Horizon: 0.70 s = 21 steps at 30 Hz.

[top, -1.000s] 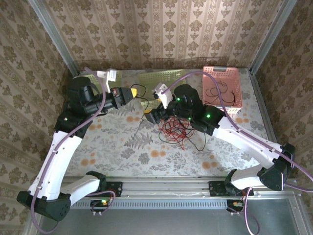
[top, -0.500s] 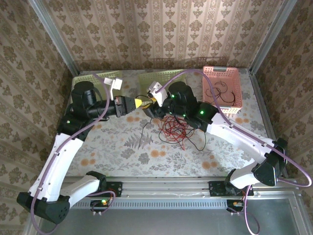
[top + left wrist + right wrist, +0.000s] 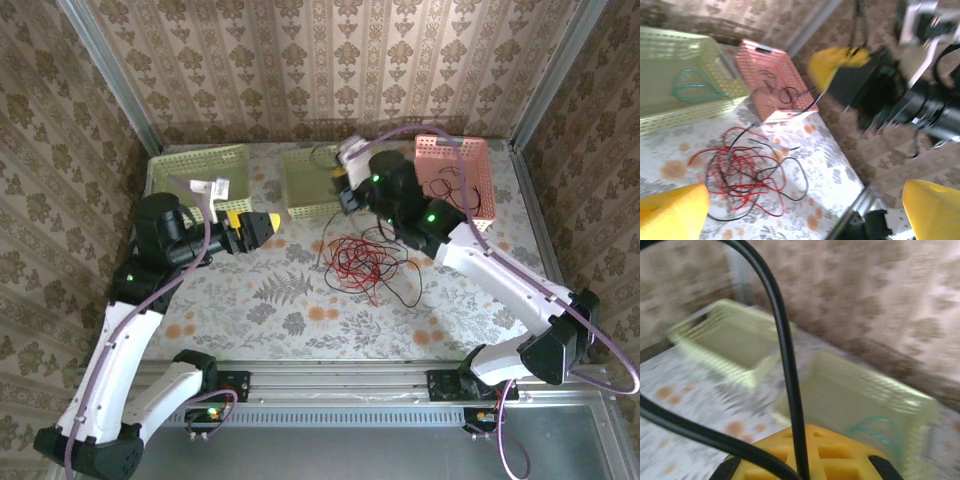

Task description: Untangle the cables

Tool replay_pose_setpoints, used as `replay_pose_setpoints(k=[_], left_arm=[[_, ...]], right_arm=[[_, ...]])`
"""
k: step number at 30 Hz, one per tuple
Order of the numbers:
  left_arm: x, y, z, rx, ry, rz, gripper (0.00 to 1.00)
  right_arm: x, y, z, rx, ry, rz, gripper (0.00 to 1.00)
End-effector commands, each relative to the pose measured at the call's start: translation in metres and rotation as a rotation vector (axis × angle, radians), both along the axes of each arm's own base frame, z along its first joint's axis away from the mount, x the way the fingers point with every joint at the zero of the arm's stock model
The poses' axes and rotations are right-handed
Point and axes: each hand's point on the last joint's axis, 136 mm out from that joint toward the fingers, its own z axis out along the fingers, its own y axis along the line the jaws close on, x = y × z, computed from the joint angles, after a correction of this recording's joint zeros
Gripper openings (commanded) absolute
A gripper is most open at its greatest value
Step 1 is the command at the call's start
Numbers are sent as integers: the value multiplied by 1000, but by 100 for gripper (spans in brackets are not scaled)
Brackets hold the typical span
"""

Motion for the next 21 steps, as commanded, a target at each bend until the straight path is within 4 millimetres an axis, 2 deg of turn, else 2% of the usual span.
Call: replay_pose_setpoints(k=[1,2,6,8,10,15,18,21], left_arm=[[12,14,-18,30,15,102,100],[12,13,-24,30,35,98,100],[12,11,-44,26,92,93,99],[13,10,-49,18,103,91,99],[14,10,-52,6,111,92,99],[19,6,-58,-9,132,85,98],[20,5,-60,-16,154,83,98],[18,4,-64,-22,165,79,97]], right_arm=[[28,-76,56,88,-113,-325,0],[39,-90,57,80,-120,-389,0],[67,-165,68,68,-158,-684,0],[81,-198,60,48,-154,-798,0],[98,-225,40,45,-111,-879,0],[130,-256,-11,51,-27,-966,0],[147,-272,-51,-6,40,-1023,0],[155,-277,-95,-58,141,-1029,0]])
